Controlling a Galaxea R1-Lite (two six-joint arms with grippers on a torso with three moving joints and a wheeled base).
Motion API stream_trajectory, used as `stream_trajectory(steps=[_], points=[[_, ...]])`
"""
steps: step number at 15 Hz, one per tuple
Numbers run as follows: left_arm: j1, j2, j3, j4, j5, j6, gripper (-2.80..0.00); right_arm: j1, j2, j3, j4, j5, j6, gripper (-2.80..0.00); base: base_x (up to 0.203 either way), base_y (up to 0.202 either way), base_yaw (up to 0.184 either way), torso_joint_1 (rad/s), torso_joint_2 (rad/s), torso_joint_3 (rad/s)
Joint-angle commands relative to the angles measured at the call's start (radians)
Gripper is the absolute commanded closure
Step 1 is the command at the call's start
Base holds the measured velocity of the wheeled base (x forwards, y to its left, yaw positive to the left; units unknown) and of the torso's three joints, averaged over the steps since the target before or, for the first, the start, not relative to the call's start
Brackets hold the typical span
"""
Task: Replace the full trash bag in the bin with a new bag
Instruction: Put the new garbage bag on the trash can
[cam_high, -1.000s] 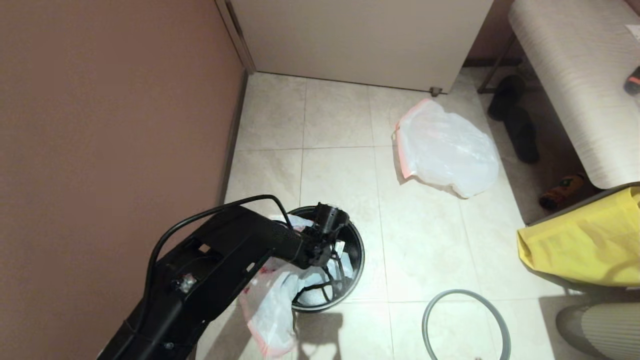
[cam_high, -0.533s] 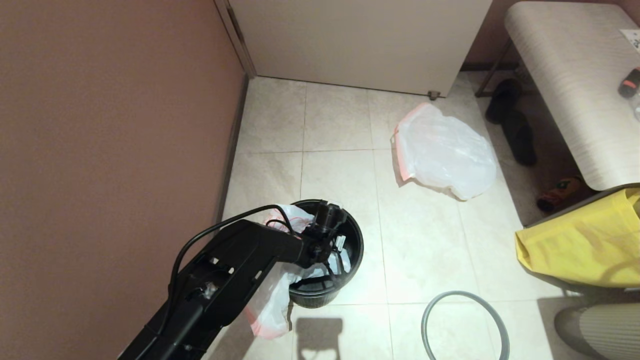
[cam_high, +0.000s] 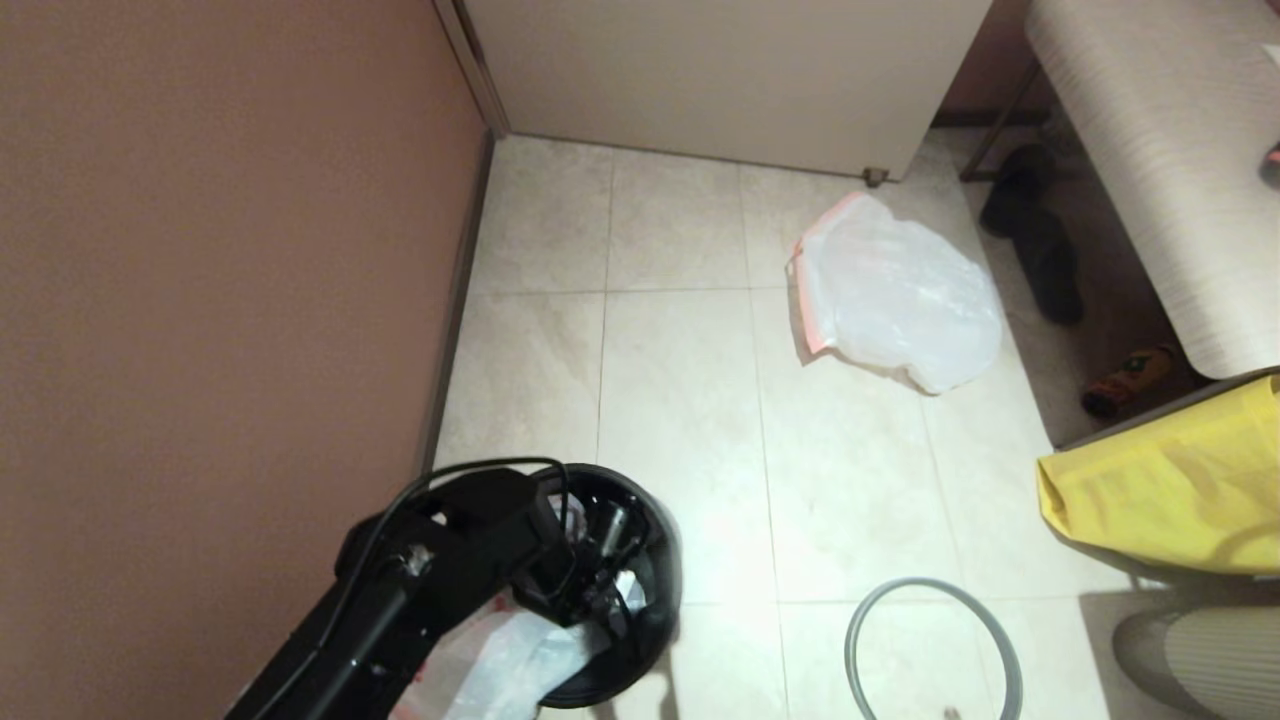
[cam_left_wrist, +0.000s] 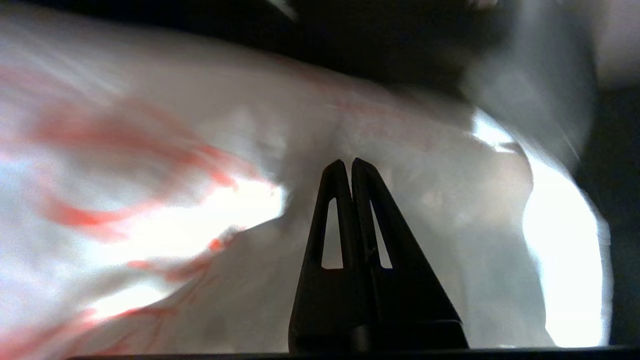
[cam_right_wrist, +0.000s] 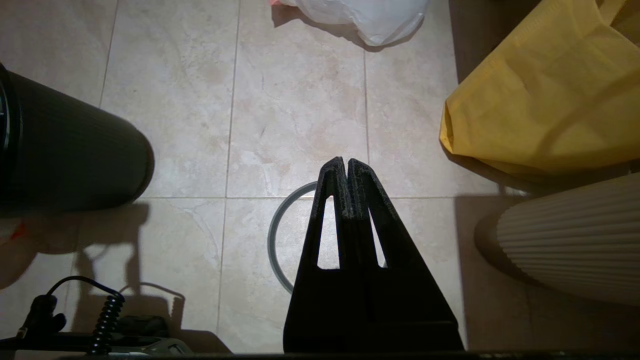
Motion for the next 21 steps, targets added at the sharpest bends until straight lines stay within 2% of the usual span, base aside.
stream_trajectory(steps=[1,3,6,10,17,21], points=[[-0.015,-0.095,0.164,-0.193,0.01,0.011,0.0,0.001,0.001,0.0,0.002,-0.001,0.0,0.0,0.0,0.0,0.0,0.0,0.0,0.0],[-0.016,-0.132,0.206,-0.227,0.019,0.02,0.0,0.001,0.001,0.0,0.002,-0.001,0.0,0.0,0.0,0.0,0.0,0.0,0.0,0.0],[-0.016,-0.172,0.216,-0.225,0.023,0.023,0.0,0.001,0.001,0.0,0.002,-0.001,0.0,0.0,0.0,0.0,0.0,0.0,0.0,0.0],[-0.017,-0.269,0.288,-0.225,0.023,0.023,0.0,0.001,0.001,0.0,0.002,-0.001,0.0,0.0,0.0,0.0,0.0,0.0,0.0,0.0],[-0.053,-0.495,0.511,-0.225,0.043,0.016,0.0,0.001,0.001,0.0,0.002,-0.001,0.0,0.0,0.0,0.0,0.0,0.0,0.0,0.0],[-0.086,-0.655,0.613,-0.221,0.054,-0.022,0.0,0.001,0.001,0.0,0.002,-0.001,0.0,0.0,0.0,0.0,0.0,0.0,0.0,0.0]])
